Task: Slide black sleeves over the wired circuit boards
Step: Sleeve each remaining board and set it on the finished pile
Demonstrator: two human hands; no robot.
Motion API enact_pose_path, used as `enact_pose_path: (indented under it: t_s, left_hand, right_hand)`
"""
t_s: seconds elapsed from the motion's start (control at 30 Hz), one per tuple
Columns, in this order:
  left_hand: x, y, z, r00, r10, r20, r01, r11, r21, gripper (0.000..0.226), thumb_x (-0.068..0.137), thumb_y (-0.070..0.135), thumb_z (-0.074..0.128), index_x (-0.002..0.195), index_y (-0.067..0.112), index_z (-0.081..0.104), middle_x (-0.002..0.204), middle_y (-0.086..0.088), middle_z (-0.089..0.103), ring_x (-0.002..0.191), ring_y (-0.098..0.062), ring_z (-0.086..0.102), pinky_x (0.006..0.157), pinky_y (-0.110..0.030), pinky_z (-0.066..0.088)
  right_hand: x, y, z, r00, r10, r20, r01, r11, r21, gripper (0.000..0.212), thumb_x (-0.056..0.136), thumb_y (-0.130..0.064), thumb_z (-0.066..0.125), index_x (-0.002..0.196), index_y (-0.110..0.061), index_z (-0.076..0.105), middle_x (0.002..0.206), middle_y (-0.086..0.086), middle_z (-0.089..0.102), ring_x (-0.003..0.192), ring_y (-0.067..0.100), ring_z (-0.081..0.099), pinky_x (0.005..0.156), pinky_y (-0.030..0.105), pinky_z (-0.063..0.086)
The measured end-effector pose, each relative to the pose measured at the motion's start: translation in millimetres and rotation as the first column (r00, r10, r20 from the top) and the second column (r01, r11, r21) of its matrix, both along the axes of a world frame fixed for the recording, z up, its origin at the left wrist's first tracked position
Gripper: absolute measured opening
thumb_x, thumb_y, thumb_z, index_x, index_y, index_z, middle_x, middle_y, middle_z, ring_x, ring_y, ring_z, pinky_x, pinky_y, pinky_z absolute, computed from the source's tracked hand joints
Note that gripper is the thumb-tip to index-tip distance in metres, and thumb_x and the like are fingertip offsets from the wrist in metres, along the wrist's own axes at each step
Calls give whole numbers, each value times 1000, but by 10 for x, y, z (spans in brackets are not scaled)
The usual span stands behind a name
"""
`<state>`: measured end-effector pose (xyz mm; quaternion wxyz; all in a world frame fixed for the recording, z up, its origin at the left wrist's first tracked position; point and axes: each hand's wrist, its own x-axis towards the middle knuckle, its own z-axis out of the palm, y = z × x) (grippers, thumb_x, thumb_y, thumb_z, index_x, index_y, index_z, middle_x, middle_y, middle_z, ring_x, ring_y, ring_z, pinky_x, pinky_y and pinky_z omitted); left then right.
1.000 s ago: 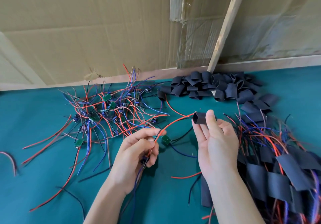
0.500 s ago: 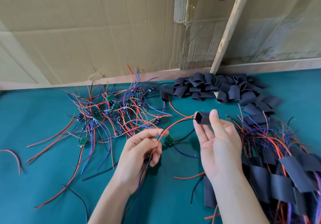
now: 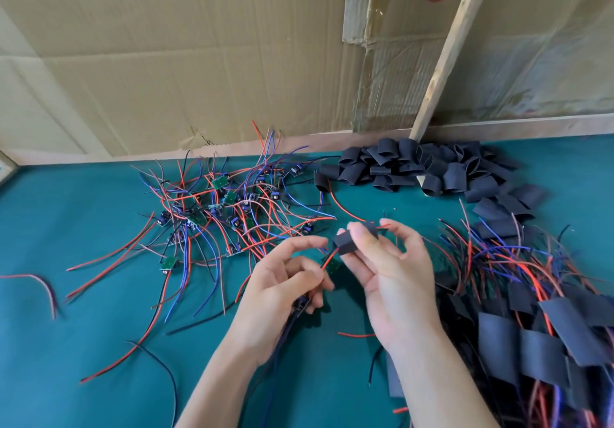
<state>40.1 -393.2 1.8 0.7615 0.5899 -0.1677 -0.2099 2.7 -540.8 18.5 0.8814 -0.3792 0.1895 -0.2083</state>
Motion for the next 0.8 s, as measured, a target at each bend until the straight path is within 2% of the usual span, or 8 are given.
enact_pose_path:
  t_s: [0.1,0.17,0.27,0.33,0.47,0.57,0.67,0.8]
  left_hand:
    - [-29,18,-5,1000,26,12,-26,1000,-16,35,81,19,72,115,18,65,80,-16,68,62,-21,56,58,-24,48]
    - [-43,28,10,999,42,-11,-42,998,-36,29,82,14,72,110,17,67,80,-16,68,64,-21,59,60,-23,49]
    - [-50,25,48,998,37,-51,-40,998,-53,18,83,13,71,100,21,71,81,-11,70,69,-20,63,62,-23,49]
    - [-38,6,78,994,23,-104,-30,997,-66,16,84,12,70,99,18,71,87,-13,70,75,-23,66,67,-25,52]
    - [-47,158,84,983,-59,-177,58,998,-11,25,84,10,68,108,2,69,103,-23,72,95,-36,72,86,-34,59]
    - [-96,436,61,981,-89,-172,100,993,57,22,81,10,72,102,4,75,102,-22,73,95,-38,73,85,-34,59]
    - [-172,501,11,994,-60,-95,71,990,126,21,77,9,78,98,6,77,94,-17,75,86,-32,75,78,-30,59]
    - [-204,454,-46,996,85,-17,-85,995,45,20,72,7,82,91,9,77,83,-13,73,73,-23,71,70,-25,57]
  right_hand:
    - [-5,137,3,991,132,-14,-131,990,56,72,71,-5,85,131,-17,46,97,12,78,65,27,69,57,34,56]
    - [-16,157,13,988,155,-25,-154,986,59,79,68,-5,85,136,-16,46,104,17,78,67,28,70,57,34,56]
    - [-30,125,46,992,127,-18,-126,991,33,70,69,-2,81,131,-11,53,96,18,78,70,29,73,56,35,58]
    - [-31,95,59,995,101,-12,-101,995,28,65,69,1,80,128,-10,55,90,17,77,69,27,72,56,34,58]
    - [-51,47,38,998,68,-15,-67,996,64,57,77,4,78,129,-10,58,97,13,78,86,24,74,71,28,61]
    - [-48,61,45,997,81,4,-81,994,78,64,67,-4,81,127,-10,58,95,10,78,86,23,75,71,27,61]
    - [-39,139,33,991,130,35,-132,989,60,65,66,-5,80,127,-9,57,93,11,78,86,23,75,72,28,61]
    - [-82,233,7,983,184,19,-182,980,-85,67,65,-2,88,125,-9,59,94,17,77,81,28,75,76,35,60]
